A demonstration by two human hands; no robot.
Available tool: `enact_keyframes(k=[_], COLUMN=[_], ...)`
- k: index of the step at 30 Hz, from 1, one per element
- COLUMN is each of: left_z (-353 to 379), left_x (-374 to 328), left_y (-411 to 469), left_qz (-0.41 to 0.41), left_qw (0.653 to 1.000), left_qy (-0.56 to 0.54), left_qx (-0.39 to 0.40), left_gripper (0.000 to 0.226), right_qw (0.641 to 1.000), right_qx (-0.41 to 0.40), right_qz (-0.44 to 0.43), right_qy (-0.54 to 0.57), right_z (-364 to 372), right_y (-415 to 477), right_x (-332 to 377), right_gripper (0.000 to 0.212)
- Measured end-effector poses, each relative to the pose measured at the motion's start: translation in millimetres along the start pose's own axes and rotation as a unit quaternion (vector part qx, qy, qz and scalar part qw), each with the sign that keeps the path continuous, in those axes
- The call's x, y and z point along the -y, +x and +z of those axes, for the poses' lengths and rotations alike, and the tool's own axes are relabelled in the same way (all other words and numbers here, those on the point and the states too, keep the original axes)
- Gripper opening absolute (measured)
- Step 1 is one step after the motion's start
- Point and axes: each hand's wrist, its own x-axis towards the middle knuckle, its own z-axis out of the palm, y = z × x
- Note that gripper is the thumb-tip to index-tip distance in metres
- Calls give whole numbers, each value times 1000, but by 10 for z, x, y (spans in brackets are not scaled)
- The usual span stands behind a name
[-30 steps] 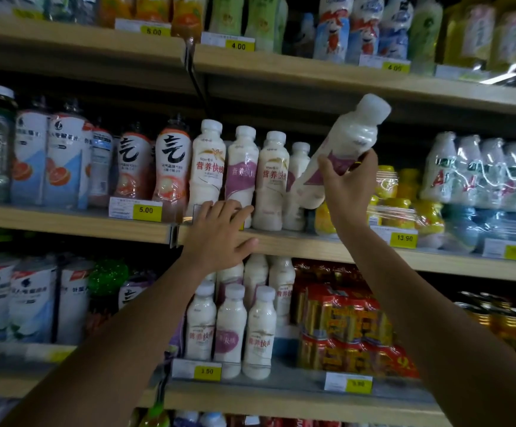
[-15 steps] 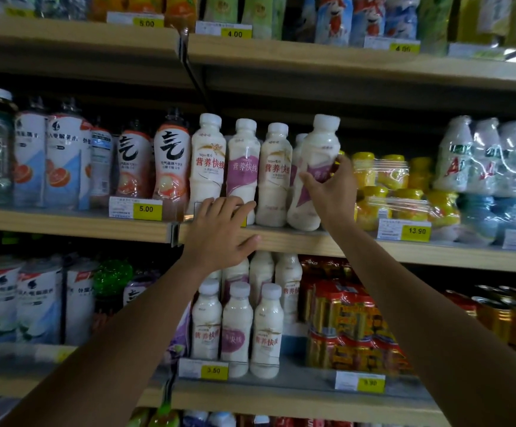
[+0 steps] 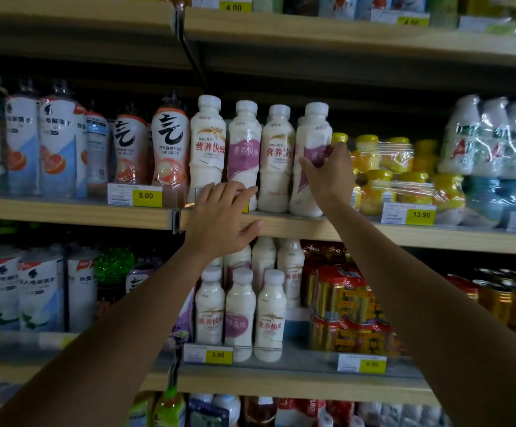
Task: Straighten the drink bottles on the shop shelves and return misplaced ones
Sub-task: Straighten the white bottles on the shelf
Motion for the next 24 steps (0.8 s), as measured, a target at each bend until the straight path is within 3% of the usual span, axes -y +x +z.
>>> enact_keyframes(k=[11, 18, 24], left_z=[-25, -20, -61], left_x=[-4, 40, 6], left_y=[-7, 16, 45], left_qz=[-2, -11, -29], left_qw=[1000, 998, 992], left_qy=[-17, -29, -16], left_qx=[-7, 60, 121], left_gripper=[61, 66, 65], right_qw=[997, 987, 954], right_qx=[50, 74, 94], right_qz=[-28, -79, -144], right_qy=[-53, -123, -244], right_z=[-116, -221, -309], right_y=[-161, -372, -650], right_x=[4, -2, 53], right_gripper=[44, 44, 41])
